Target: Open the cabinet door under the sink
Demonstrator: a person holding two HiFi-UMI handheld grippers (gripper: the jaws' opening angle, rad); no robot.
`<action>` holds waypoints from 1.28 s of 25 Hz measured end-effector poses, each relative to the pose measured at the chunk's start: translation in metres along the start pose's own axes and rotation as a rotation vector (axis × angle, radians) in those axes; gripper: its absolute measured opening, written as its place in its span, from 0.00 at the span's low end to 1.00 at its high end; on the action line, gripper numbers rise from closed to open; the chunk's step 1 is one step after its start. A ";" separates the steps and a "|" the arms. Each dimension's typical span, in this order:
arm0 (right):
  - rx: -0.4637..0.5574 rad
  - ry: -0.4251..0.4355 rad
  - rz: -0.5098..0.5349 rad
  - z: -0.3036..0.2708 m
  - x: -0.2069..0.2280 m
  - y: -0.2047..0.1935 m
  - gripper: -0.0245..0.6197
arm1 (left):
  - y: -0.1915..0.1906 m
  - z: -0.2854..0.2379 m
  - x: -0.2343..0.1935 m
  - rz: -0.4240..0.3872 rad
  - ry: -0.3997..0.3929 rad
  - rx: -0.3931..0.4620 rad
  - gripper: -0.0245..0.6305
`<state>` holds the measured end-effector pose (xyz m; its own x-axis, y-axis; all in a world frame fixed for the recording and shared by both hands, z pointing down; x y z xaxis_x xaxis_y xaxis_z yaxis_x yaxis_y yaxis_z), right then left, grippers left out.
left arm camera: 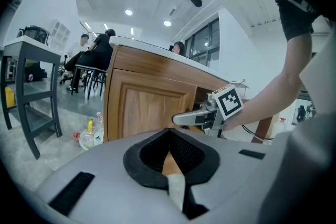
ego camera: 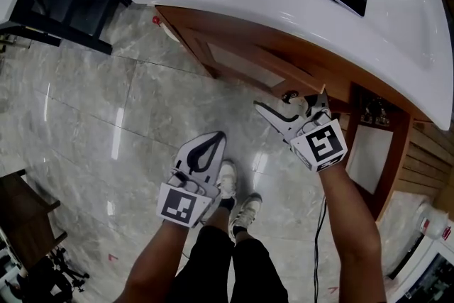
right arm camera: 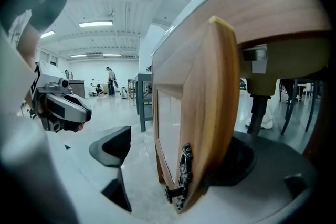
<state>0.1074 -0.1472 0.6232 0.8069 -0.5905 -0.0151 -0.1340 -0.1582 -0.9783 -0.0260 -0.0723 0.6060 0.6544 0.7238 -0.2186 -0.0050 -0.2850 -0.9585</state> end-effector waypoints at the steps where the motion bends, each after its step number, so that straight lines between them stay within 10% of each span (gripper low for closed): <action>1: -0.006 -0.003 -0.001 0.001 -0.004 0.000 0.71 | -0.001 0.004 0.000 0.000 0.007 0.000 0.07; 32: 0.024 -0.065 -0.055 0.007 -0.146 0.012 0.71 | -0.015 0.144 -0.019 0.048 0.254 0.058 0.07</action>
<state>-0.0075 -0.0574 0.6124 0.8486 -0.5284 0.0259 -0.0753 -0.1692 -0.9827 -0.1478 0.0088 0.5986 0.8211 0.5275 -0.2180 -0.0792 -0.2729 -0.9588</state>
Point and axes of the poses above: the fingertips, and each gripper's own axes: z backward along the fingers, x to its right, y out of its top, the point moved 2 cm from there along z, backward along the fingers, and after that the axes turned 5 degrees about x, right-handed, at the moved point
